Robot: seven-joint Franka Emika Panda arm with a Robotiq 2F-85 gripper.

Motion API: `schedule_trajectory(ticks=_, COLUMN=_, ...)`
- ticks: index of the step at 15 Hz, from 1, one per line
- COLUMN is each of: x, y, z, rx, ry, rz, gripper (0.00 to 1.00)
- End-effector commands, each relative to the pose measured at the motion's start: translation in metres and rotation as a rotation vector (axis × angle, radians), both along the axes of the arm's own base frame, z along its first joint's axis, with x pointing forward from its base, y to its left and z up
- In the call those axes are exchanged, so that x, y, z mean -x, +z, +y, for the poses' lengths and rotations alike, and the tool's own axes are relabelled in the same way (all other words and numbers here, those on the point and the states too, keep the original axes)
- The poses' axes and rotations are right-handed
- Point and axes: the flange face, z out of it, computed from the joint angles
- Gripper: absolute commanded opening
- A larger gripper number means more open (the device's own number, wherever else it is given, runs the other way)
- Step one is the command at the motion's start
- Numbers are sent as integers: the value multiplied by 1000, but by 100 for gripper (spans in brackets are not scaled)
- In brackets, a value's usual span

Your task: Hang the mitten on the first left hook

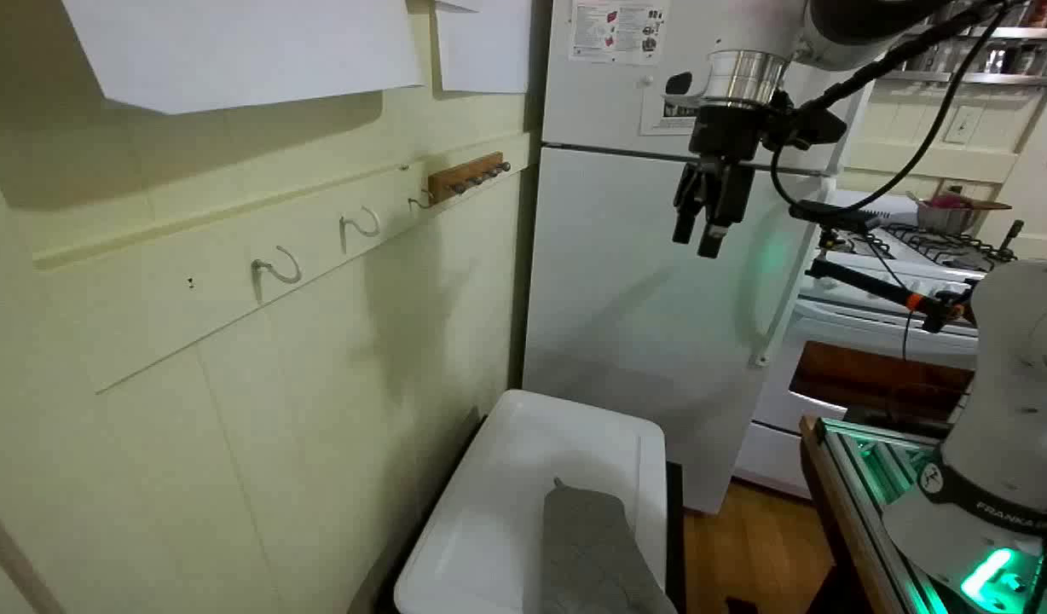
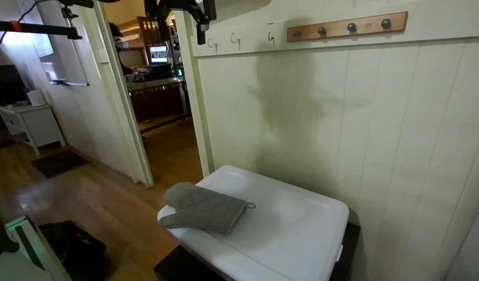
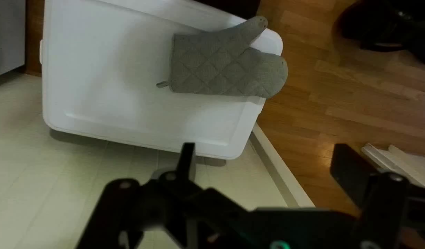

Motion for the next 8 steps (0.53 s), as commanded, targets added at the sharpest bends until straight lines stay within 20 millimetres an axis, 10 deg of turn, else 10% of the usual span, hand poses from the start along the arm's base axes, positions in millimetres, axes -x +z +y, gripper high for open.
schedule_trajectory(ticks=1, x=0, y=1, z=0, rx=0, ry=0, rz=1, gripper=100)
schedule_trajectory(ticks=8, x=-21, y=-28, z=39, rx=69, ry=24, rz=35, gripper=100)
